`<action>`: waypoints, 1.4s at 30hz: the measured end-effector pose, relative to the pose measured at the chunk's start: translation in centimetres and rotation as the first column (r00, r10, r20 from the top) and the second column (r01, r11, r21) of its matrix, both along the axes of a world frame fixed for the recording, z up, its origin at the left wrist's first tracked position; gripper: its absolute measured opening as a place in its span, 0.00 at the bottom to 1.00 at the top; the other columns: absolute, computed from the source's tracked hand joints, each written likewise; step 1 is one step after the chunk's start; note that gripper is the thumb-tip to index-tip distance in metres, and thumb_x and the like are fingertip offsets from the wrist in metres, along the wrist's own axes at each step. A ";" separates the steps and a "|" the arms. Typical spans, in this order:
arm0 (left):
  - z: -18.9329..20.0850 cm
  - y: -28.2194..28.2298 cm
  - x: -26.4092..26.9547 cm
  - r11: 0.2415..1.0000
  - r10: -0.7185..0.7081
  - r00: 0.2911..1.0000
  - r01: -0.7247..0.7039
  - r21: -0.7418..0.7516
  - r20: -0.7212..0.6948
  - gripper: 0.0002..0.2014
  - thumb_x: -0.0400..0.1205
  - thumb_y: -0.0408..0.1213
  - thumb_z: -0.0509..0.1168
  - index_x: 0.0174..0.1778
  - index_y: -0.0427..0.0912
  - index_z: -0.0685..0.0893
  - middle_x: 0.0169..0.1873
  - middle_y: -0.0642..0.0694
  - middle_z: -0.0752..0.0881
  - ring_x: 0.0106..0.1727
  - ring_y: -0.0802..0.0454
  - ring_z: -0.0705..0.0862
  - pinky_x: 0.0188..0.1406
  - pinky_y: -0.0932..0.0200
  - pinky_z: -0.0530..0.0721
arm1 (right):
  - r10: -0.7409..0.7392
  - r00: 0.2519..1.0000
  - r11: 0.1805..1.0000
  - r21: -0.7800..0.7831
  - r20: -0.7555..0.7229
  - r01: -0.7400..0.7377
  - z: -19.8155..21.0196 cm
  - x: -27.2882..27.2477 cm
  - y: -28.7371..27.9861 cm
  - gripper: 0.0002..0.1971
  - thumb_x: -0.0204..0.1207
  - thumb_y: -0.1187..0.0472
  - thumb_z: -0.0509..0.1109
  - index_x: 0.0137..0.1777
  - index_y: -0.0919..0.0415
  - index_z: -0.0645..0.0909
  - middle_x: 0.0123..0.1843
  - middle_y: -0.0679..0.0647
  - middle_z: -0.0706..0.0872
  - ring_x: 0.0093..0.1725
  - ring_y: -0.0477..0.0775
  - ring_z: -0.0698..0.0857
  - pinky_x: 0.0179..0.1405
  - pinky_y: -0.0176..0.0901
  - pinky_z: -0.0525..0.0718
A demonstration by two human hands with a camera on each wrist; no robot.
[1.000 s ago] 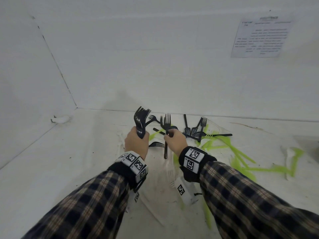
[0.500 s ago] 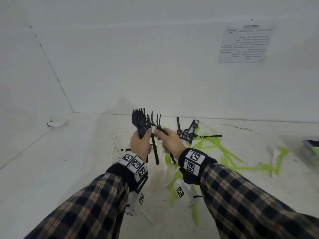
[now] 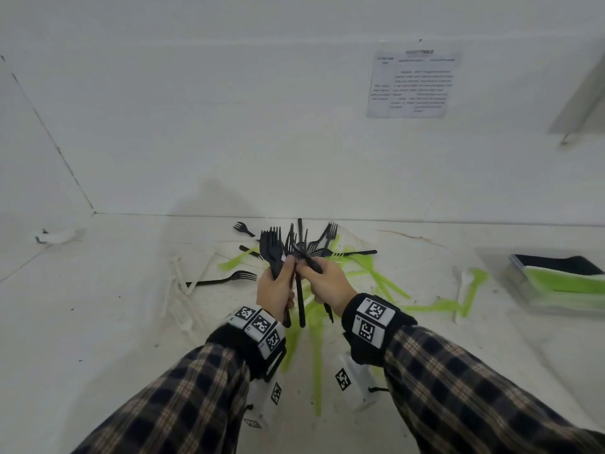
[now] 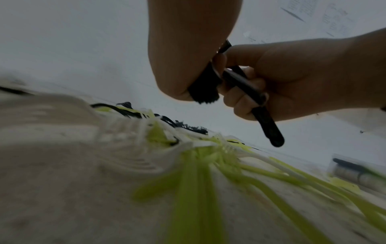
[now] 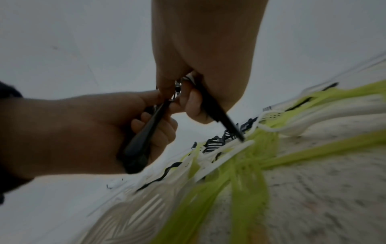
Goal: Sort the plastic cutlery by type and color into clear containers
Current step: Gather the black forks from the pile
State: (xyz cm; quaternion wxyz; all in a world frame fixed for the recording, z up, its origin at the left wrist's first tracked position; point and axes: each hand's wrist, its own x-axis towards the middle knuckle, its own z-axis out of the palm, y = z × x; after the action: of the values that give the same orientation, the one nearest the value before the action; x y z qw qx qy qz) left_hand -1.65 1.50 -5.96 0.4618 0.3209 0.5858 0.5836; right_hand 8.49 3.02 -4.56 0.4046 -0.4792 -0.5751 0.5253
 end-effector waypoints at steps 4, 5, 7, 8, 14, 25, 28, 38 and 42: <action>-0.4 0.1 1.8 0.994 -0.006 0.995 0.017 -0.111 0.099 0.20 0.85 0.55 0.54 0.40 0.42 0.77 0.29 0.48 0.74 0.19 0.53 0.71 0.16 0.63 0.72 | -0.126 0.991 0.990 0.067 0.043 0.123 -0.3 1.8 0.0 0.12 0.79 0.56 0.65 0.33 0.52 0.75 0.22 0.43 0.66 0.20 0.43 0.65 0.20 0.37 0.65; -0.5 0.2 2.2 0.990 -0.029 0.994 0.043 -0.133 0.103 0.20 0.86 0.54 0.53 0.43 0.42 0.79 0.33 0.46 0.78 0.25 0.50 0.76 0.23 0.58 0.79 | -0.120 0.992 0.990 0.074 0.045 0.117 -0.4 2.1 -0.1 0.12 0.79 0.57 0.66 0.33 0.51 0.75 0.23 0.42 0.67 0.21 0.43 0.66 0.21 0.36 0.65; -0.6 0.2 3.2 0.981 -0.091 0.988 0.110 -0.158 0.124 0.17 0.86 0.51 0.53 0.47 0.43 0.82 0.38 0.43 0.82 0.34 0.48 0.80 0.36 0.50 0.83 | -0.104 0.992 0.992 0.084 0.068 0.098 -0.7 2.7 -0.3 0.10 0.79 0.57 0.66 0.35 0.47 0.76 0.25 0.42 0.70 0.22 0.40 0.68 0.22 0.31 0.66; -0.5 0.0 3.8 0.979 -0.093 0.980 0.121 -0.162 0.174 0.16 0.86 0.48 0.54 0.47 0.43 0.82 0.35 0.44 0.81 0.32 0.50 0.78 0.33 0.53 0.80 | -0.102 0.991 0.991 0.097 0.084 0.094 -0.9 3.0 -0.4 0.08 0.79 0.57 0.67 0.37 0.46 0.77 0.27 0.41 0.71 0.24 0.39 0.69 0.22 0.29 0.66; -0.7 -1.0 5.8 0.976 -0.064 0.941 0.128 -0.175 0.332 0.18 0.83 0.45 0.54 0.51 0.36 0.83 0.41 0.38 0.81 0.39 0.46 0.81 0.35 0.54 0.78 | -0.162 0.970 0.971 0.207 0.180 0.123 -1.6 4.5 -1.6 0.09 0.78 0.58 0.66 0.44 0.64 0.81 0.36 0.53 0.80 0.38 0.49 0.77 0.36 0.38 0.72; -0.7 -1.6 6.6 0.980 -0.065 0.956 0.115 -0.163 0.284 0.11 0.84 0.40 0.58 0.37 0.39 0.76 0.30 0.45 0.73 0.20 0.50 0.71 0.22 0.60 0.69 | -0.061 0.991 0.996 0.080 0.120 0.051 -1.2 5.9 -3.4 0.10 0.82 0.65 0.56 0.52 0.67 0.78 0.30 0.54 0.76 0.29 0.53 0.77 0.31 0.47 0.79; -0.4 -1.9 6.8 0.983 -0.075 0.957 0.118 -0.140 0.281 0.13 0.82 0.41 0.59 0.47 0.33 0.80 0.34 0.39 0.79 0.26 0.46 0.79 0.26 0.57 0.77 | -0.065 0.993 0.994 0.094 0.101 0.056 -1.2 5.9 -3.7 0.09 0.81 0.65 0.60 0.57 0.59 0.78 0.38 0.52 0.82 0.37 0.54 0.82 0.41 0.47 0.86; -0.1 -2.0 7.6 0.986 -0.138 0.924 0.164 -0.042 0.358 0.09 0.87 0.29 0.53 0.60 0.36 0.76 0.47 0.39 0.83 0.46 0.47 0.83 0.46 0.54 0.82 | -0.140 0.934 0.977 0.199 0.329 0.076 -1.5 5.9 -3.0 0.11 0.81 0.63 0.62 0.54 0.68 0.84 0.50 0.62 0.87 0.50 0.59 0.84 0.44 0.42 0.78; -0.4 -1.6 7.1 0.985 -0.140 0.921 0.166 -0.042 0.364 0.10 0.87 0.30 0.54 0.58 0.34 0.79 0.47 0.39 0.84 0.47 0.47 0.84 0.52 0.55 0.81 | -0.119 0.944 0.983 0.168 0.307 0.069 -1.8 5.3 -2.4 0.12 0.82 0.64 0.60 0.53 0.70 0.83 0.49 0.64 0.82 0.49 0.60 0.80 0.43 0.37 0.73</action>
State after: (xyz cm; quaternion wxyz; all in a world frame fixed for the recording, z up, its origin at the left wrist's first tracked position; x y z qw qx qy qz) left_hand 5.47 -0.06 -6.34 0.6167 0.2366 0.4850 0.5731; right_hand 13.78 0.64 -6.33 0.3682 -0.5510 -0.6479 0.3757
